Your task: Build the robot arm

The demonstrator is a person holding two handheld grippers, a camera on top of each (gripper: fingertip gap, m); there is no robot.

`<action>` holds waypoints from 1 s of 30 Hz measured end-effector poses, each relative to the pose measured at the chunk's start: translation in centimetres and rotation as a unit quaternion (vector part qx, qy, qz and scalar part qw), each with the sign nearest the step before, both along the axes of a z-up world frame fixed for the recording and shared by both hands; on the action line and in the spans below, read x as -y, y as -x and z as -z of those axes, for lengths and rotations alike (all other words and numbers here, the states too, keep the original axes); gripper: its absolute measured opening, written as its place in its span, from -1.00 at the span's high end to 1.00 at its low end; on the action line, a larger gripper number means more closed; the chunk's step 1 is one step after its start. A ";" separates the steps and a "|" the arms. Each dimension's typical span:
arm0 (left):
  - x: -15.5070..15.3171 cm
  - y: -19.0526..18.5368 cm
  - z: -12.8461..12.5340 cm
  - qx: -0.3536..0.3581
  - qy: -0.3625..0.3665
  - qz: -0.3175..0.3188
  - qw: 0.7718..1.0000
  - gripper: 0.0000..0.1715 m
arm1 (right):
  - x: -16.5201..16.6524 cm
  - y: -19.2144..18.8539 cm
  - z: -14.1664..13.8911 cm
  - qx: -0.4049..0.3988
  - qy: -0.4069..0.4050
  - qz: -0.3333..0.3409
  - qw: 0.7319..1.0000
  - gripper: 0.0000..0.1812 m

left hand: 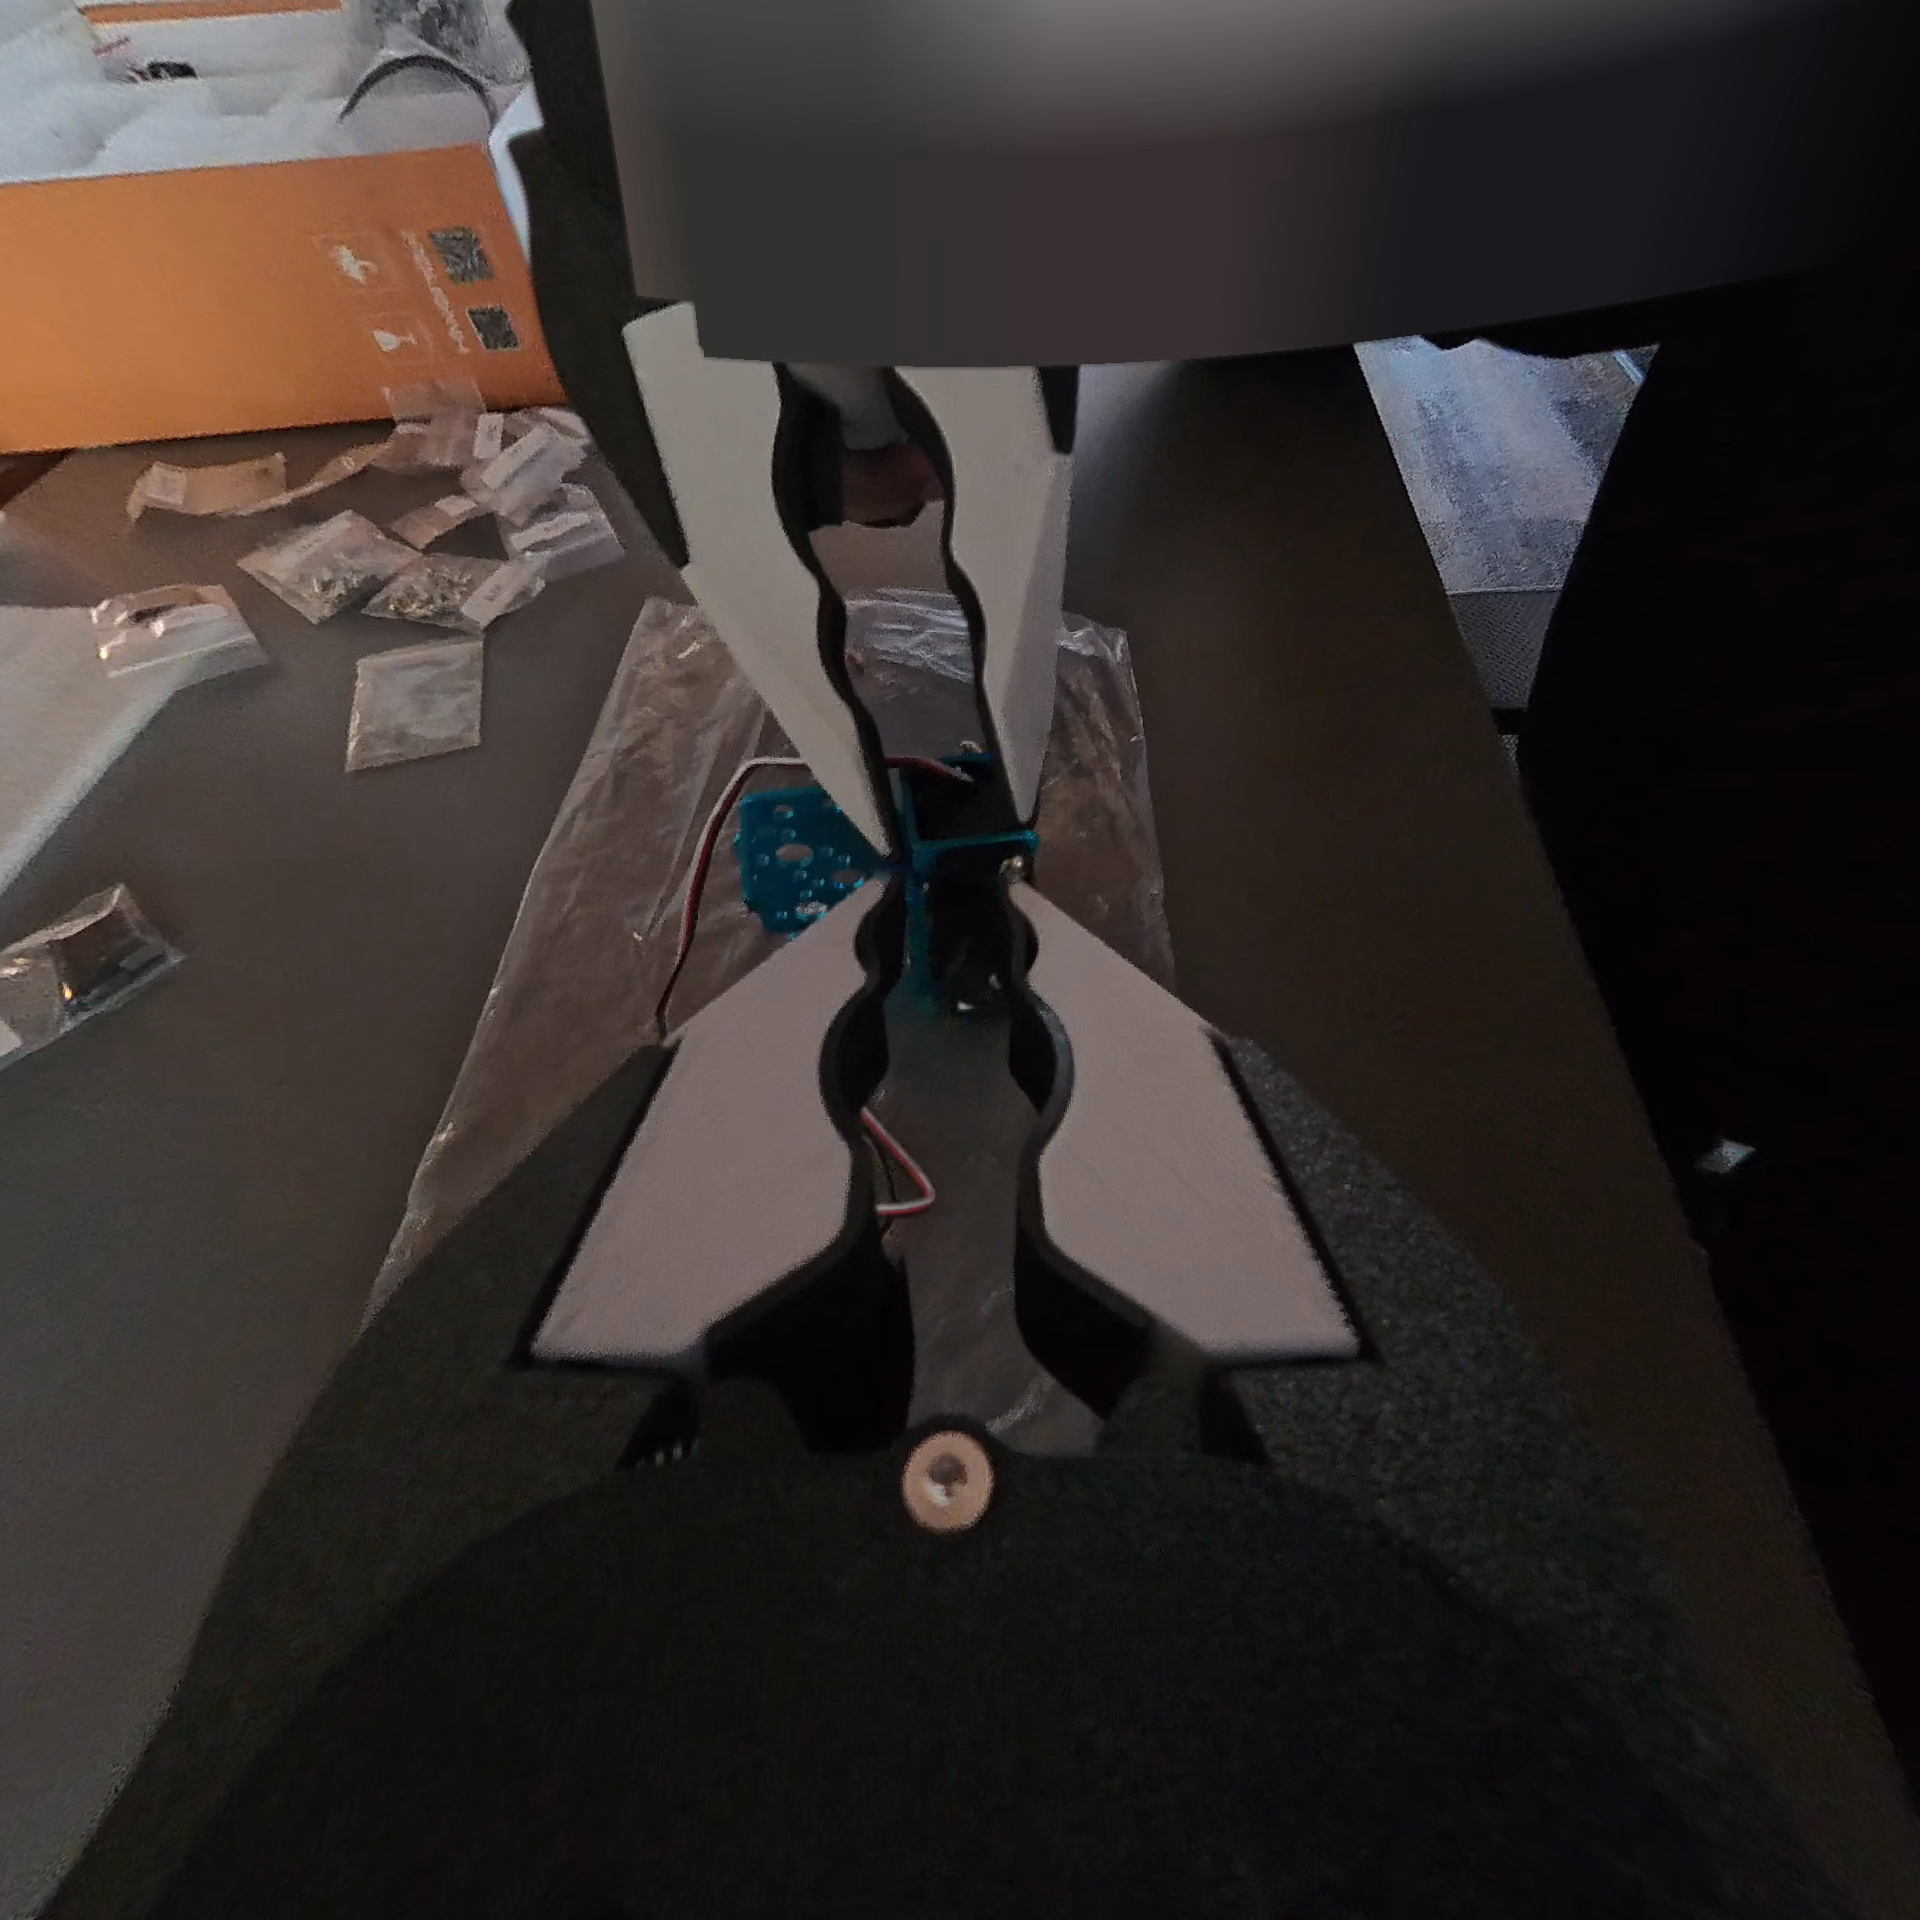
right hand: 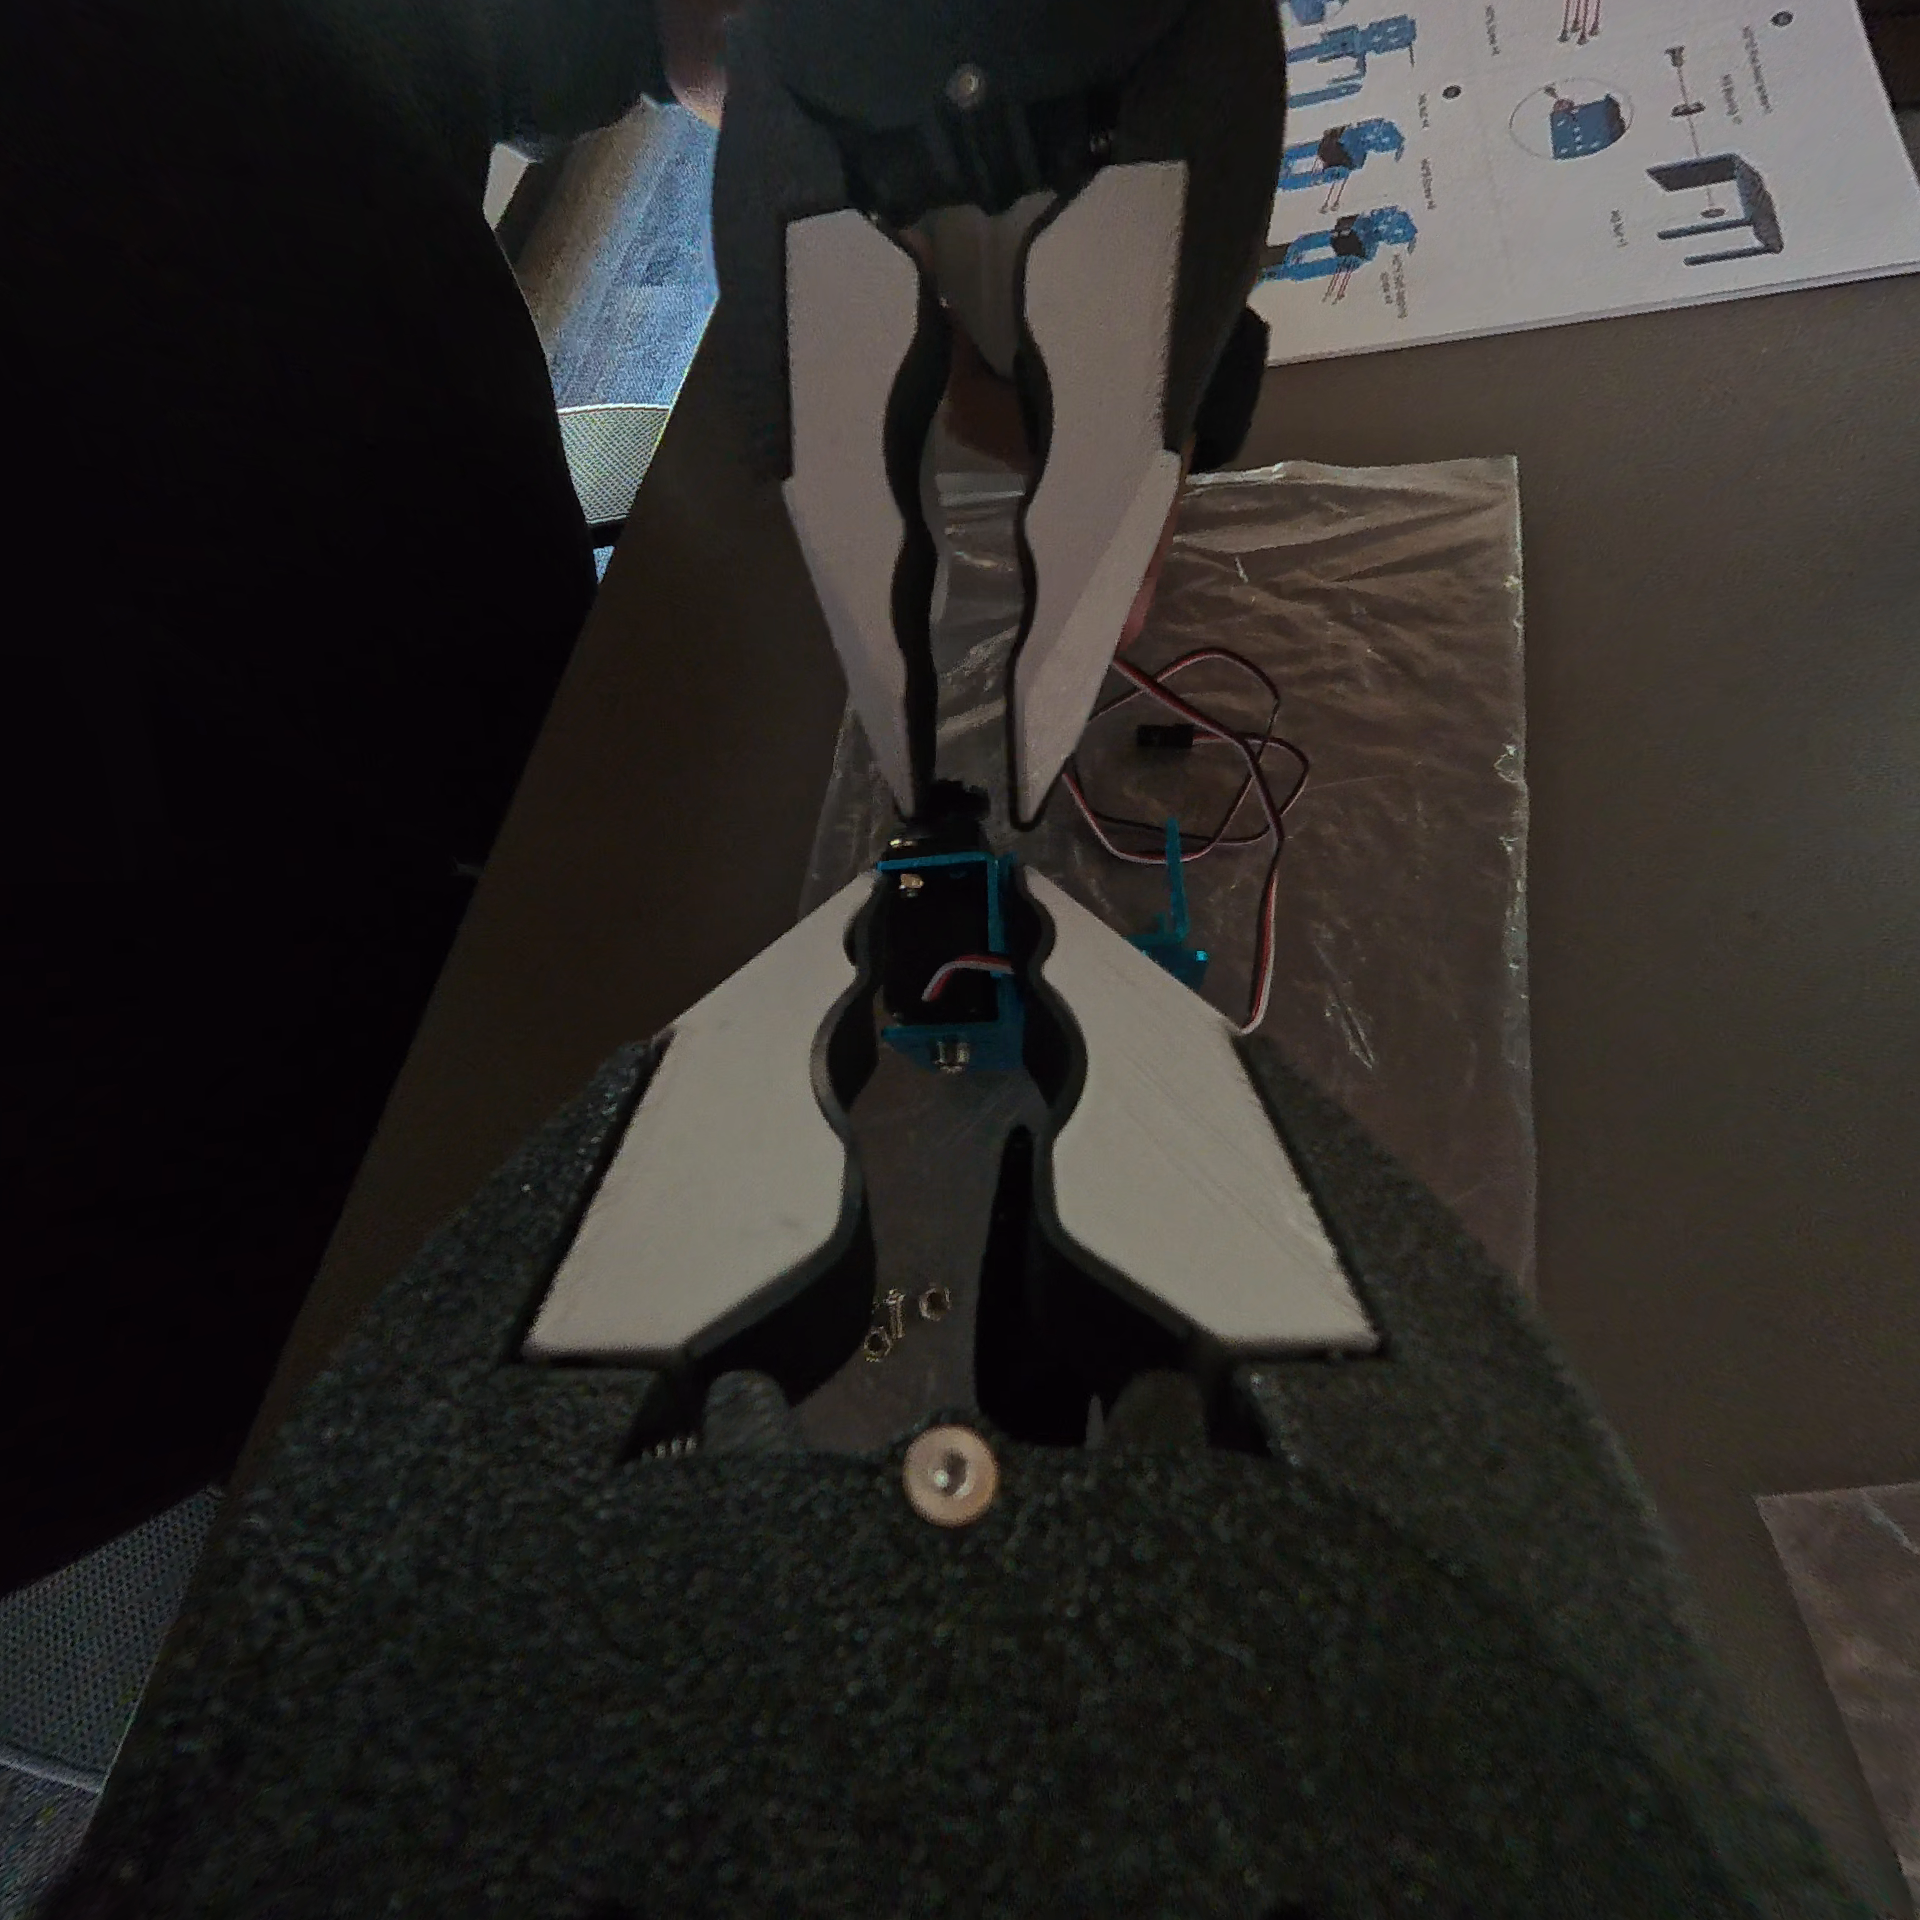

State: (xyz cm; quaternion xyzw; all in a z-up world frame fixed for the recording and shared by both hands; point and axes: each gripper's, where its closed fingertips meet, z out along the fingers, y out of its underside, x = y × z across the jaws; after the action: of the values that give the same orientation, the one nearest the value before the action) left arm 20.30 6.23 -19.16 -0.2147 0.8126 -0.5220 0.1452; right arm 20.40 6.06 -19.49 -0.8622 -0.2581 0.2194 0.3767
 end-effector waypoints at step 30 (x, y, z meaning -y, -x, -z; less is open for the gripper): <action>0.8 -0.1 0.2 0.010 -0.012 0.000 1.000 0.85 | 0.4 -0.3 -0.1 0.034 0.007 -0.007 0.999 0.80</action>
State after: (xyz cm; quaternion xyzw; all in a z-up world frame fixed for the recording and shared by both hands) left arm 20.40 5.46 -19.34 -0.2079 0.8175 -0.5140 0.1557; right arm 20.67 5.64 -19.39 -0.8699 -0.2753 0.1945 0.3600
